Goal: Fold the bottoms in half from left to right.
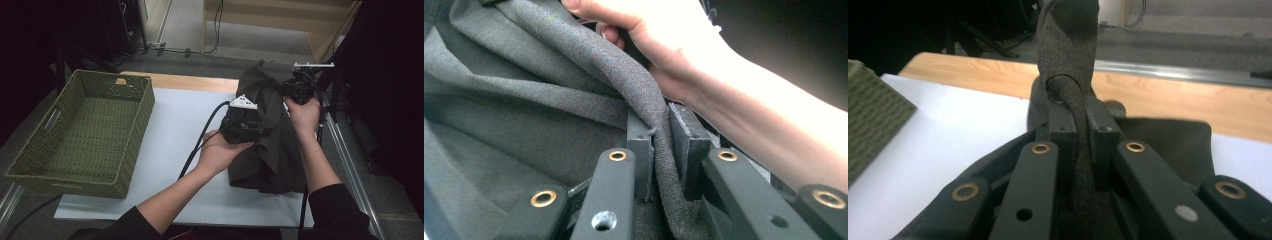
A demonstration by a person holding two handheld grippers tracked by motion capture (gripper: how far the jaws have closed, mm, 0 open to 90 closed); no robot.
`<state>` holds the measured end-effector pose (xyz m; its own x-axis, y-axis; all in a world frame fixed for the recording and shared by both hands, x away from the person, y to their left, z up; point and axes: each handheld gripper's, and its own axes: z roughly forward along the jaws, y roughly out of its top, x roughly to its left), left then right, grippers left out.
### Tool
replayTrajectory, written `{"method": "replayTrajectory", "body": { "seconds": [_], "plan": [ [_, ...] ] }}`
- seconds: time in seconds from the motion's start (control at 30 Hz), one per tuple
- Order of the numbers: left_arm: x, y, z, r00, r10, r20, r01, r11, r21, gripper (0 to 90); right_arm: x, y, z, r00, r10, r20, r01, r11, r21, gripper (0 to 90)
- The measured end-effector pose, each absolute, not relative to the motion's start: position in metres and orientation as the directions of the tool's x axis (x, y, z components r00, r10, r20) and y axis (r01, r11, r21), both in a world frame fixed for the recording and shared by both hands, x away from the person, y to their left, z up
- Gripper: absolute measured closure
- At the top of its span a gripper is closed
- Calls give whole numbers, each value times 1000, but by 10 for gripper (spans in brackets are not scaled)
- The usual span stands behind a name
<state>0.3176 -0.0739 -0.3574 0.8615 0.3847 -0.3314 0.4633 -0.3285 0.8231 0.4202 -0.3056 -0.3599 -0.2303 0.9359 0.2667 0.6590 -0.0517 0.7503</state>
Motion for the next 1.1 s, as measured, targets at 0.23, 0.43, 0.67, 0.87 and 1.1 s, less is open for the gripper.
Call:
{"method": "replayTrajectory", "body": {
  "seconds": [0.23,0.43,0.67,0.87,1.1],
  "plan": [
    [317,-85,-375,861,393,-321,467,-366,805,793,420,-318,-383,-206,935,288,684,-72,726,822],
    [312,-92,-387,877,373,-301,450,-422,787,668,419,-328,-403,-180,936,302,710,-89,699,822],
    [306,-86,-389,888,347,-301,437,-435,787,632,417,-343,-424,-143,941,307,735,-107,670,821],
    [303,-73,-387,900,354,-255,404,-457,793,588,414,-354,-439,-117,943,313,752,-122,648,818],
    [310,-50,-395,891,390,-233,410,-467,784,490,409,-367,-443,-94,944,316,754,-140,642,818]
  ]
}}
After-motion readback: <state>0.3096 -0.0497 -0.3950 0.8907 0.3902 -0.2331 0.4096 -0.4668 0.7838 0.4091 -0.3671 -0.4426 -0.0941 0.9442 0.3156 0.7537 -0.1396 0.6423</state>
